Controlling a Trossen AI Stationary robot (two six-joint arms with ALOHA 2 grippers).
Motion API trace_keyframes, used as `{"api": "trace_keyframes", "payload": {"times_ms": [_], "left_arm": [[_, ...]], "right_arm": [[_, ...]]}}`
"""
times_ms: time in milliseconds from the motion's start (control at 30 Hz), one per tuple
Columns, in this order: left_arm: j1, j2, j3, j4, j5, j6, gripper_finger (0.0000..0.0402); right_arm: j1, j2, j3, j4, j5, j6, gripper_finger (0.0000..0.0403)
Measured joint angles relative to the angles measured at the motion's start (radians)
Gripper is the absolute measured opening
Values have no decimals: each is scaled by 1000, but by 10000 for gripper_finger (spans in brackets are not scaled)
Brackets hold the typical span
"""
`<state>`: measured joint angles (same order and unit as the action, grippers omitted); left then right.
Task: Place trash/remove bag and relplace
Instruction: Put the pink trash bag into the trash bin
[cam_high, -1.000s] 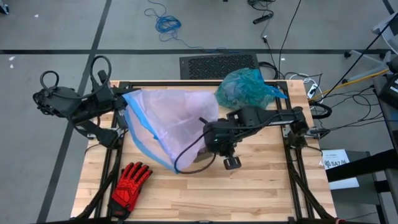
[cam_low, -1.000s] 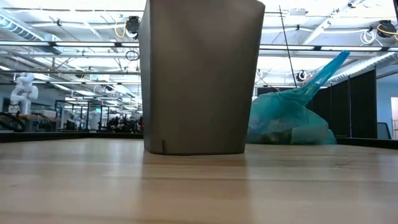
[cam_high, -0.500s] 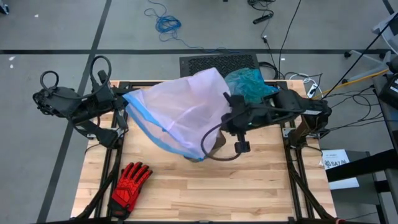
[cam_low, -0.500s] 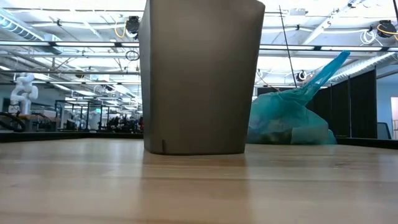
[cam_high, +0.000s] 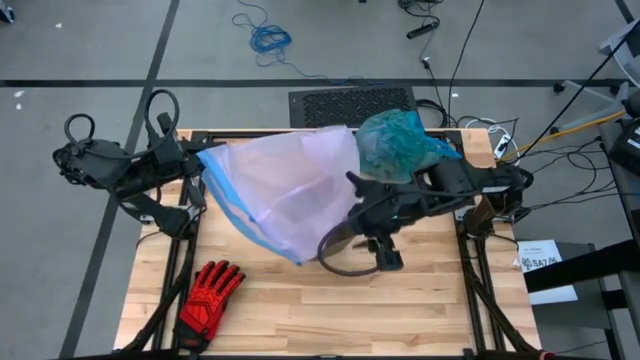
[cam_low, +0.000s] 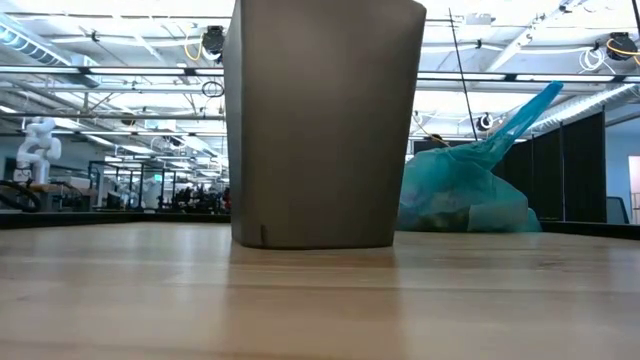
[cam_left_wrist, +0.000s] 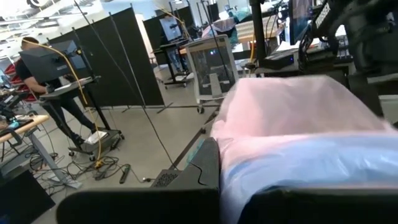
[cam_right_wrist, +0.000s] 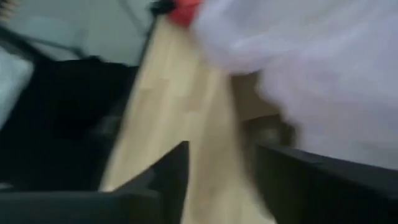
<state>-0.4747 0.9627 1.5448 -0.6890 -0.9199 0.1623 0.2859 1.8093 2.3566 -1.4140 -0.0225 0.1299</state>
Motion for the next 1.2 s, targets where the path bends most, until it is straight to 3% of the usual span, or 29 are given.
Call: {"api": "trace_keyframes", "payload": {"times_ms": [167, 333, 467, 567, 700, 933, 1033, 1200], "left_arm": [[0, 0, 0, 0, 0, 0, 0], [0, 0, 0, 1, 0, 0, 0], [0, 0, 0, 1, 0, 0, 0], [0, 0, 0, 1, 0, 0, 0], [0, 0, 0, 1, 0, 0, 0], [0, 0, 0, 1, 0, 0, 0], [0, 0, 0, 3, 0, 0, 0], [0, 0, 0, 12, 29, 1, 0]], "right_arm": [[-10, 8, -1, -102, -103, 105, 239], [-25, 10, -1, -154, -52, 162, 246], [-27, 5, -1, -153, 95, 61, 192], [-26, -1, -1, -129, 273, -11, 120], [-26, -3, -1, -33, 410, -116, 19], [22, -27, 0, 46, 714, -203, 2], [-7, -11, 1, 105, 707, -234, 1], [-109, 67, 0, 107, 577, -237, 0]]}}
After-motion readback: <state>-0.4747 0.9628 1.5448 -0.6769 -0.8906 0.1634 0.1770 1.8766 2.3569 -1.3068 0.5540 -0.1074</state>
